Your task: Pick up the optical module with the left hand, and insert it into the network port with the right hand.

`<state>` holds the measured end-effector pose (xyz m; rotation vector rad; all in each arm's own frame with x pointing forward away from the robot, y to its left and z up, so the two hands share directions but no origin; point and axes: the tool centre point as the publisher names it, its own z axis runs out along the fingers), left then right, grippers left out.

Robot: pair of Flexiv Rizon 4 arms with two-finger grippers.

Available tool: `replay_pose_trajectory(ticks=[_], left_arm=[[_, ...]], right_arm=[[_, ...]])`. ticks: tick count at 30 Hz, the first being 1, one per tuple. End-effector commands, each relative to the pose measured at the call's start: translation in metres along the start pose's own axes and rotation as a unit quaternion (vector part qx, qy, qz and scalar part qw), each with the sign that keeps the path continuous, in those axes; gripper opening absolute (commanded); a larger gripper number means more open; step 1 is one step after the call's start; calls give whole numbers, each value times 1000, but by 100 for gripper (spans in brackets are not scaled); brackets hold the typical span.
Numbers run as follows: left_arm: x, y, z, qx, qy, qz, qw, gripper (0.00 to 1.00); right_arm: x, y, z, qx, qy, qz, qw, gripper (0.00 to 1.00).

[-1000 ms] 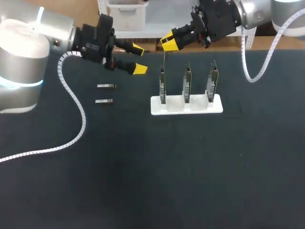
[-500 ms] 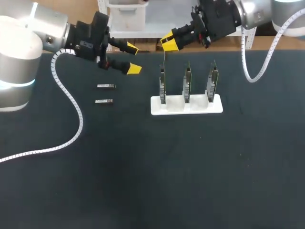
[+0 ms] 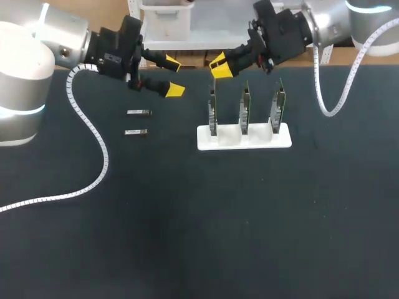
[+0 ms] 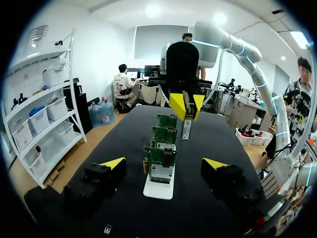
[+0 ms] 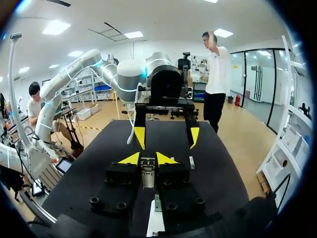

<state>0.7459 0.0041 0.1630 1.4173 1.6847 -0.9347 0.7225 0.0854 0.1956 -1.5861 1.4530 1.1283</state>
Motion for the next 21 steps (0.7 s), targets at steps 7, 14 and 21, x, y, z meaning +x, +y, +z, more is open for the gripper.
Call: replay_pose_trajectory(ticks=[7, 14, 21], left_arm=[[0, -1, 0, -1, 2, -1, 1000, 100], [0, -1, 0, -1, 2, -1, 1000, 100], [0, -1, 0, -1, 2, -1, 1000, 100]], right_arm=[[6, -11, 6, -15, 0, -4, 1000, 0], [9, -20, 7, -12, 8, -7, 1000, 0], [11, -23, 10, -15, 14, -6, 1000, 0]])
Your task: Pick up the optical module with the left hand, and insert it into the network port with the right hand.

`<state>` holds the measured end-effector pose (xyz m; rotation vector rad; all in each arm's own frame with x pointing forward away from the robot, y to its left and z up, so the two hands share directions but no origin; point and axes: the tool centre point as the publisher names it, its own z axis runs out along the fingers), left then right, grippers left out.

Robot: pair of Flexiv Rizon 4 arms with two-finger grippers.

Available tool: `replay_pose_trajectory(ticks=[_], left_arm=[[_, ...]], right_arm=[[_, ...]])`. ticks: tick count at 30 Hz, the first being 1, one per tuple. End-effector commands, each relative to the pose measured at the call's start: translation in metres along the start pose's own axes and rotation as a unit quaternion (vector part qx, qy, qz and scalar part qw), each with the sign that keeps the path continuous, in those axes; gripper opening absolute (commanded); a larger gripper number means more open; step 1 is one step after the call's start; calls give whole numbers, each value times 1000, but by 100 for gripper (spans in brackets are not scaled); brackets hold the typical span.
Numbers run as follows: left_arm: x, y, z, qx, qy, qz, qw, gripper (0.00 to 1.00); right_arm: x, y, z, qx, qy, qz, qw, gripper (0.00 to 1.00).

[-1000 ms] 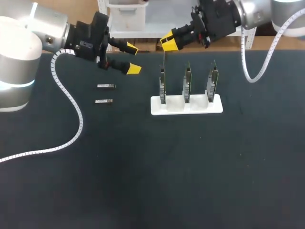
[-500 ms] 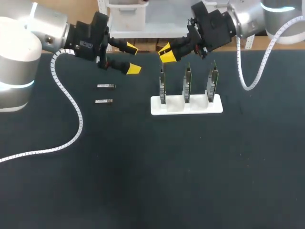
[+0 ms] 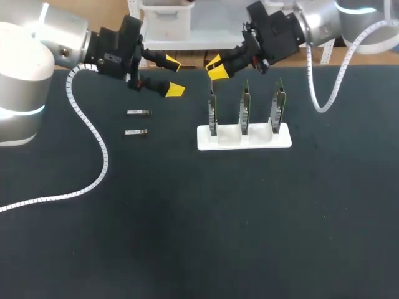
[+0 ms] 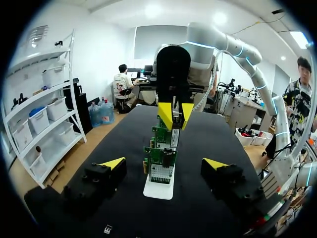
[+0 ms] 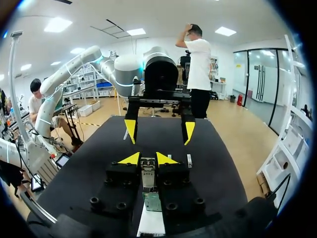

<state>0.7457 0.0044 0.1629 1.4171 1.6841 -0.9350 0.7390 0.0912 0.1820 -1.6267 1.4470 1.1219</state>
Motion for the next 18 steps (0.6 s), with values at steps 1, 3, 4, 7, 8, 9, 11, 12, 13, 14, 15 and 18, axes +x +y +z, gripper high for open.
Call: replay_pose_trajectory(ticks=[1, 3, 4, 7, 8, 9, 11, 12, 13, 14, 15, 18], left_arm=[[-1, -1, 0, -1, 2, -1, 1000, 100], [-1, -1, 0, -1, 2, -1, 1000, 100], [-1, -1, 0, -1, 2, -1, 1000, 100], [-1, -1, 0, -1, 2, -1, 1000, 100], [-1, -1, 0, -1, 2, -1, 1000, 100], [-1, -1, 0, -1, 2, -1, 1000, 100], [-1, -1, 0, -1, 2, -1, 1000, 100], [-1, -1, 0, -1, 2, -1, 1000, 100], [-1, -1, 0, -1, 2, -1, 1000, 100], [-1, -1, 0, -1, 2, -1, 1000, 100], [-1, -1, 0, -1, 2, -1, 1000, 100], [-1, -1, 0, -1, 2, -1, 1000, 100]], right_arm=[[2, -5, 2, -5, 3, 2, 1000, 0], [6, -6, 3, -4, 7, 6, 1000, 0], [8, -6, 3, -3, 9, 10, 1000, 0], [13, -8, 3, -2, 12, 14, 1000, 0], [14, -9, 3, -2, 13, 14, 1000, 0], [14, -9, 4, -2, 13, 15, 1000, 0], [14, -10, 4, -3, 11, 18, 1000, 0], [11, -9, 4, -6, 6, 17, 1000, 0], [9, -8, 4, -6, 4, 14, 1000, 0], [7, -8, 4, -8, 0, 11, 1000, 0], [6, -7, 4, -8, -2, 10, 1000, 0], [5, -8, 4, -6, -6, 9, 1000, 0]])
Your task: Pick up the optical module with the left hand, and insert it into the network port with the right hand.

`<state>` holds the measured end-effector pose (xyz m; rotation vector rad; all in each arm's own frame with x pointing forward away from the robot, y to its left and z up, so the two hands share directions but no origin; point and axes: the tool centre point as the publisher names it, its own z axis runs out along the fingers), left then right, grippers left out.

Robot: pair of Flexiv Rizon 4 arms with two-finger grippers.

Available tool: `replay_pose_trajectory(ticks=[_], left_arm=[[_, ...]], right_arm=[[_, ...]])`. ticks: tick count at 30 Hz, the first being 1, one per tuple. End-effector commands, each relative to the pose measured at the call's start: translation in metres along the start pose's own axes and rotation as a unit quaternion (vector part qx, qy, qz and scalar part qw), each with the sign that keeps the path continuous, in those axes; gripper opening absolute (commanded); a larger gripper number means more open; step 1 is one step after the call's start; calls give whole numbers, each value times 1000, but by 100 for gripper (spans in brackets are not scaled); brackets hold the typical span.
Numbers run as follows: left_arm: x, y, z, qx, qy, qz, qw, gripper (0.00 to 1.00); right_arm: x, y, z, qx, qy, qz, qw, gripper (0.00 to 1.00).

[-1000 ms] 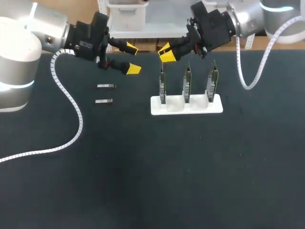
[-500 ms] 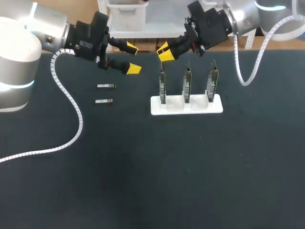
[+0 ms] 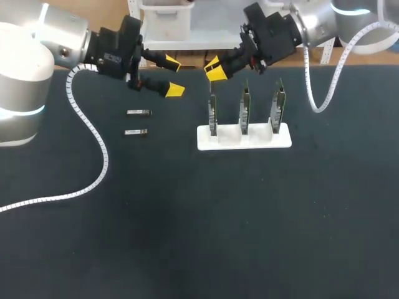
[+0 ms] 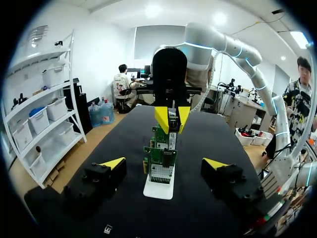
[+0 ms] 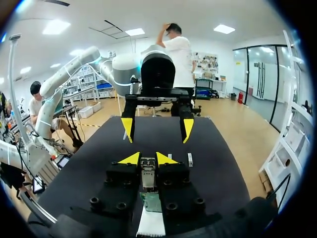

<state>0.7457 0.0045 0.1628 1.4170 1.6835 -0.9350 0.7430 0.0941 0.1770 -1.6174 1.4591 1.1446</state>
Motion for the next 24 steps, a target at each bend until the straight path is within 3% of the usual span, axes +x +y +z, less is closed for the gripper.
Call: replay_pose_trajectory(ticks=[1, 11, 24], left_arm=[[-1, -1, 0, -1, 2, -1, 1000, 100], [-1, -1, 0, -1, 2, -1, 1000, 100], [-1, -1, 0, -1, 2, -1, 1000, 100]], right_arm=[[2, -5, 0, 2, -4, -1, 1000, 0], [7, -12, 4, 1, -3, 1, 1000, 0], [17, -4, -1, 3, 4, 5, 1000, 0]])
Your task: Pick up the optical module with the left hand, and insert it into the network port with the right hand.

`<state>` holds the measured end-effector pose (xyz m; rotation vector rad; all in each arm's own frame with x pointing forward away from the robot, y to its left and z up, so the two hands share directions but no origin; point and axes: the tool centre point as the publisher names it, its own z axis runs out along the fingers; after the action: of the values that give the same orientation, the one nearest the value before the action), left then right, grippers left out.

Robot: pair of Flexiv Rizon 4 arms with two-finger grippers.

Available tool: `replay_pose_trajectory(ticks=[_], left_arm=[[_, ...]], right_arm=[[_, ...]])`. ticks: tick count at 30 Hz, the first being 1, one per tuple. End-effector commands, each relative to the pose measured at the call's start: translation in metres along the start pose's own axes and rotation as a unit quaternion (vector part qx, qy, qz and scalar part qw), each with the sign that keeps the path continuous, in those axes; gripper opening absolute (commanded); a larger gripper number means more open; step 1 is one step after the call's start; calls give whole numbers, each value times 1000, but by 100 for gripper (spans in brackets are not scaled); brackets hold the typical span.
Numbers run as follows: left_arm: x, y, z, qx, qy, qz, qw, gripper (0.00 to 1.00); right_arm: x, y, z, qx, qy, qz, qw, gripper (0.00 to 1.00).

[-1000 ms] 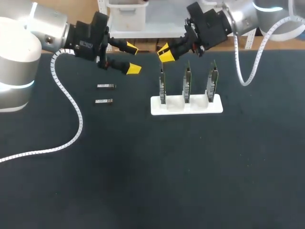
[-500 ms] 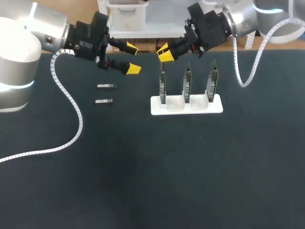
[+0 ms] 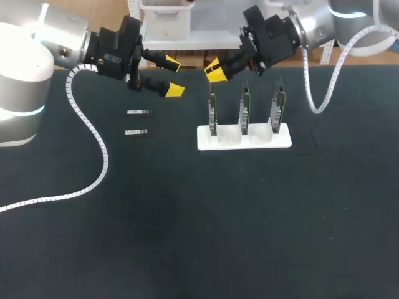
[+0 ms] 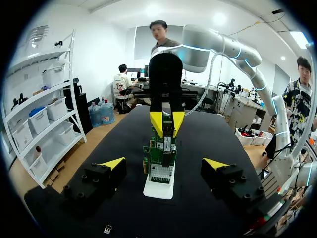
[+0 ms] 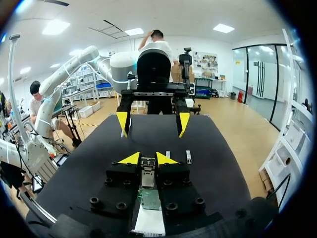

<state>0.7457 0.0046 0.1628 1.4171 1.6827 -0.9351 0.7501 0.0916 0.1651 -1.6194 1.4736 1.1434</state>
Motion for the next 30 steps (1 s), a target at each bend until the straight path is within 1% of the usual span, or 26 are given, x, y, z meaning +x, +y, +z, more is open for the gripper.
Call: replay_pose_trajectory(ticks=[1, 6, 17, 18, 19, 20, 24, 30], left_arm=[[-1, -1, 0, -1, 3, -1, 1000, 100], [-1, -1, 0, -1, 3, -1, 1000, 100], [-1, -1, 0, -1, 3, -1, 1000, 100], [-1, -1, 0, -1, 3, -1, 1000, 100], [-1, -1, 0, -1, 3, -1, 1000, 100], [-1, -1, 0, -1, 3, -1, 1000, 100], [-1, -1, 0, -1, 3, -1, 1000, 100], [-1, -1, 0, -1, 3, -1, 1000, 100]], right_arm=[[5, 4, -2, 3, 0, 1, 1000, 0], [8, 5, -1, 1, 2, 4, 1000, 0], [4, 9, 2, -7, 12, -5, 1000, 0], [3, 9, 1, -7, 11, -2, 1000, 34], [2, 10, 0, -8, 11, -2, 1000, 86], [2, 11, 0, -8, 12, -3, 1000, 100], [0, 11, -1, -6, 11, 3, 1000, 100], [-7, 11, -3, -7, -1, 3, 1000, 100]])
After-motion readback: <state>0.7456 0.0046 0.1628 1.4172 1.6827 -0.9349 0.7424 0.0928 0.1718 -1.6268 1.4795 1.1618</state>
